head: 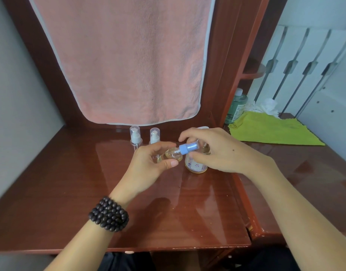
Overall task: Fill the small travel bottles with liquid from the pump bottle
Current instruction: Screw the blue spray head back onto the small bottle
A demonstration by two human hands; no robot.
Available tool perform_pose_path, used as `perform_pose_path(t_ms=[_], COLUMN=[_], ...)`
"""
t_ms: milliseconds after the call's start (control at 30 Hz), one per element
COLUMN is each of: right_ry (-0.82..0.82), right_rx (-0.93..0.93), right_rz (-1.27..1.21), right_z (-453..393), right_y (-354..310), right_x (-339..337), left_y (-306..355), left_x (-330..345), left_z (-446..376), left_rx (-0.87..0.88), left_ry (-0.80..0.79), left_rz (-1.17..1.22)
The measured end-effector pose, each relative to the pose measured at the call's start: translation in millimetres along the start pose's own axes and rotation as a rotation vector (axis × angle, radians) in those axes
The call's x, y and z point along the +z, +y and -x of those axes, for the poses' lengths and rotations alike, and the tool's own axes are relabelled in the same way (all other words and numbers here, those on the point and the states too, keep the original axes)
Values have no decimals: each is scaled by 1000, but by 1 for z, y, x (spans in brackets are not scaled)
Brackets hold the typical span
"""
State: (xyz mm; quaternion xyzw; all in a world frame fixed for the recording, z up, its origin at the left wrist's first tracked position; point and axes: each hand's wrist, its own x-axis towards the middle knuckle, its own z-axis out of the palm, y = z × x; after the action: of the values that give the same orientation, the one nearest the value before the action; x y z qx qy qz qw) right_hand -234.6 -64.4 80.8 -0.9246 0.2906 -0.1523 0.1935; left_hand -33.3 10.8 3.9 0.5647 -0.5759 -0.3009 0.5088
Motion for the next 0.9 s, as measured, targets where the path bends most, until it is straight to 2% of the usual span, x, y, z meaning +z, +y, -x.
perform_pose_path(t_ms=[100,333,500,600,700,833,900], right_ry=[35,-31,-109,-62,36,37,10], right_rx=[-36,-28,57,100,63,-66,-67], right_rz=[33,72,66,89,57,93,76], right_z=[-1,-3,-1,-6,-9,-10,-6], right_y=[3,3,-1,1,4,0,1], right_x=[3,-1,-5,0,6,8,5], left_y=[1,1,1,1,0,-2,-3], left_x=[1,3,7,9,10,8,7], left_z=[0,0,2,3,3,2,2], left_rx=[5,19,13,13,13,4,0], left_ry=[-7,-23,-55,-79,-75,-66,-57], left_rz=[11,-3,12,37,57,48,48])
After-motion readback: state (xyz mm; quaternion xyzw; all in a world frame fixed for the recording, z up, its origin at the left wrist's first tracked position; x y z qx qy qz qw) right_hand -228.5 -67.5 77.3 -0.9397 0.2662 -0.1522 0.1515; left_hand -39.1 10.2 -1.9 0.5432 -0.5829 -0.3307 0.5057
